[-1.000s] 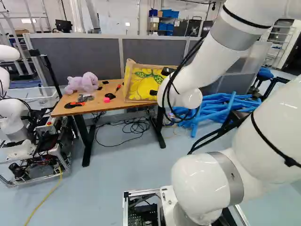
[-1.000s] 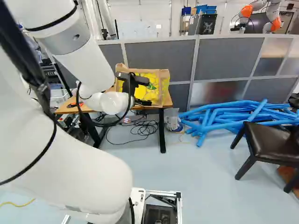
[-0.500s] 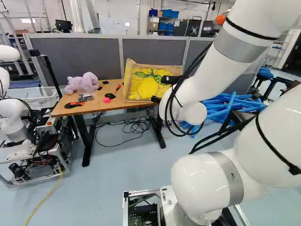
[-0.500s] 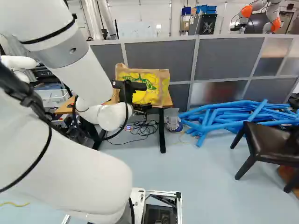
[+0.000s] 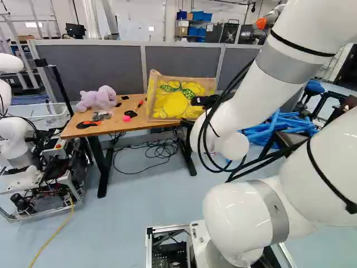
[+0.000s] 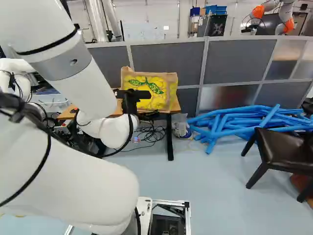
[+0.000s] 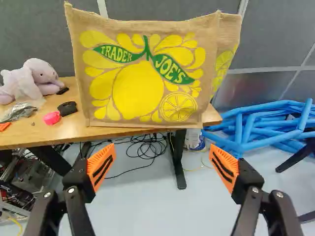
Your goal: Pick up the bag on the ground and place it on the table
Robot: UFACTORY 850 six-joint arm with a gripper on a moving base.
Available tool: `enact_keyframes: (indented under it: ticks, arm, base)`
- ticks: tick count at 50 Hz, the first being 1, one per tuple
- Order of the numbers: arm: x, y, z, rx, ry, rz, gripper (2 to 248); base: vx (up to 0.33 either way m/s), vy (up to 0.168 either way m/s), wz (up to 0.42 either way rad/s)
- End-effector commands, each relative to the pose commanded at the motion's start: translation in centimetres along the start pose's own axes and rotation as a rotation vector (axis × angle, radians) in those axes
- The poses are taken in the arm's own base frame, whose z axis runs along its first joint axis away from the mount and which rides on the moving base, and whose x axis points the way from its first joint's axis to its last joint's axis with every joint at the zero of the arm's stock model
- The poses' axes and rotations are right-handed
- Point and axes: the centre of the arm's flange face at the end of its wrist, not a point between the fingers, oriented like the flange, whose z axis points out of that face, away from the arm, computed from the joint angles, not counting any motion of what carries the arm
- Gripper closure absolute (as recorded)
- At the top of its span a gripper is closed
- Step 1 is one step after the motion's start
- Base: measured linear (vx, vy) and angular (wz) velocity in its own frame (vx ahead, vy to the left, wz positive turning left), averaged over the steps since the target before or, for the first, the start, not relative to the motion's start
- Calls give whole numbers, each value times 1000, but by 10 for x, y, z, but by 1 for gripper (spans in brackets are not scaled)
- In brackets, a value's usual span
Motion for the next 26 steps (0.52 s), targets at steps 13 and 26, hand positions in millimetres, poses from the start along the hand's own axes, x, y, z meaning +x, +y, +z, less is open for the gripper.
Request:
enact_keyframes:
  ticks: [13,26]
  arm:
    - [-4,0,-3,-1,9,-13,3]
    - [-4,0,-4,-2,9,-14,3]
  base:
    - [0,0,0]
    - [0,0,0]
